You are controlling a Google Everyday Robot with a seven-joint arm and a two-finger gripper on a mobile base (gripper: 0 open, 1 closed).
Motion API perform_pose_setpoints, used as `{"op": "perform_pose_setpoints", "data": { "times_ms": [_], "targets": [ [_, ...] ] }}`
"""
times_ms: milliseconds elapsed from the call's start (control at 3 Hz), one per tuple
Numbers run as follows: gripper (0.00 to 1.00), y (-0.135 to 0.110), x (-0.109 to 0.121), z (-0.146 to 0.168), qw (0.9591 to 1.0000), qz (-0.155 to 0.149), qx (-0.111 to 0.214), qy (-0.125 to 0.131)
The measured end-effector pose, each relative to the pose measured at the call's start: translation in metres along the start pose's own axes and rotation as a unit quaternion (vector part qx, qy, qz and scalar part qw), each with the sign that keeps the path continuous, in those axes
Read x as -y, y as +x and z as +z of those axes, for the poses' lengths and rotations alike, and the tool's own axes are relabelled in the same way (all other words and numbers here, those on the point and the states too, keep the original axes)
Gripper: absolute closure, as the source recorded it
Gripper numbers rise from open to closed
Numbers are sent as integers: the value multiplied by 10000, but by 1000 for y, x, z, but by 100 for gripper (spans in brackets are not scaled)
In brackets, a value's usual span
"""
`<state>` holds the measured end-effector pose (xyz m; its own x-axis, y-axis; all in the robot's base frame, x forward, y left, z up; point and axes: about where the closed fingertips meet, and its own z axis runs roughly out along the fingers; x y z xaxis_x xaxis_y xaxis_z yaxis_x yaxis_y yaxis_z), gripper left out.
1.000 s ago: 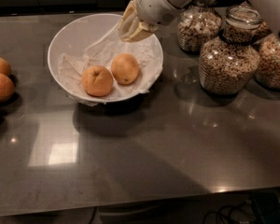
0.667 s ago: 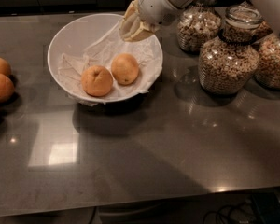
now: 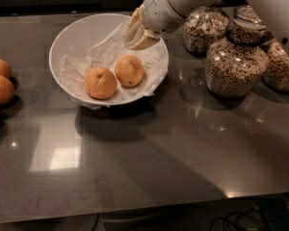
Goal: Pick orange from white bowl
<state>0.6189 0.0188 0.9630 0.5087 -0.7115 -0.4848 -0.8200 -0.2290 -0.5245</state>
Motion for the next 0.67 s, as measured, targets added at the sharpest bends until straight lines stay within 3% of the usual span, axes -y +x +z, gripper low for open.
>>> {"op": "perform_pose_setpoints", "data": {
  "times_ms": [667],
  "targets": [
    [37,25,-15,27,9974,678,98,-201]
  ]
}}
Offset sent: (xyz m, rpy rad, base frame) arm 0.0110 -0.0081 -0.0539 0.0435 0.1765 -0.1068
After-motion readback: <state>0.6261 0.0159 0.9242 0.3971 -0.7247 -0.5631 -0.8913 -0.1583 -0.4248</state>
